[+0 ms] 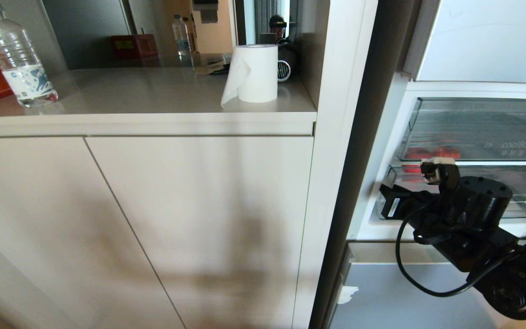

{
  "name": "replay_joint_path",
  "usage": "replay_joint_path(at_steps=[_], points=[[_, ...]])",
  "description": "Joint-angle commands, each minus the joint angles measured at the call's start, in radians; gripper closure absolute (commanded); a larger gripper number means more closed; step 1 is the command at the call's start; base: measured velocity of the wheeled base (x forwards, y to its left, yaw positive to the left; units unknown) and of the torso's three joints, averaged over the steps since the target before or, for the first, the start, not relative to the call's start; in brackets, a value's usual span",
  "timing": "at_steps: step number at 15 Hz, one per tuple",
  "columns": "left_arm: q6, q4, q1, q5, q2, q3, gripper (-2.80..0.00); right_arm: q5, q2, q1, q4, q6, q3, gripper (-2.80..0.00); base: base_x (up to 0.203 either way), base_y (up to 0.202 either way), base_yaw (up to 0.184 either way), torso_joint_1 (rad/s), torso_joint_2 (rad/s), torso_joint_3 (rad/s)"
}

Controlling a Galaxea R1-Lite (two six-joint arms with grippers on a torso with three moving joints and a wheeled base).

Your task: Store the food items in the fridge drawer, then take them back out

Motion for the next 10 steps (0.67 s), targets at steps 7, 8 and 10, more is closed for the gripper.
replay_joint_path(at_steps=[7,8,10], points=[[0.001,0.000,-0.001,0.000,0.000,0.000,0.00,-0.005,-0.101,0.027,-0.007,0.011,0.111,0.00,0.000,0.000,0.000,0.000,0.00,0.000],[0.001,-0.001,-0.001,0.000,0.000,0.000,0.00,-0.004,-0.115,0.028,-0.007,0.015,0.133,0.00,0.000,0.000,0.000,0.000,0.00,0.000],[0.001,0.000,0.000,0.000,0.000,0.000,0.00,-0.004,-0.164,0.037,-0.007,0.020,0.194,0.00,0.000,0.000,0.000,0.000,0.00,0.000]])
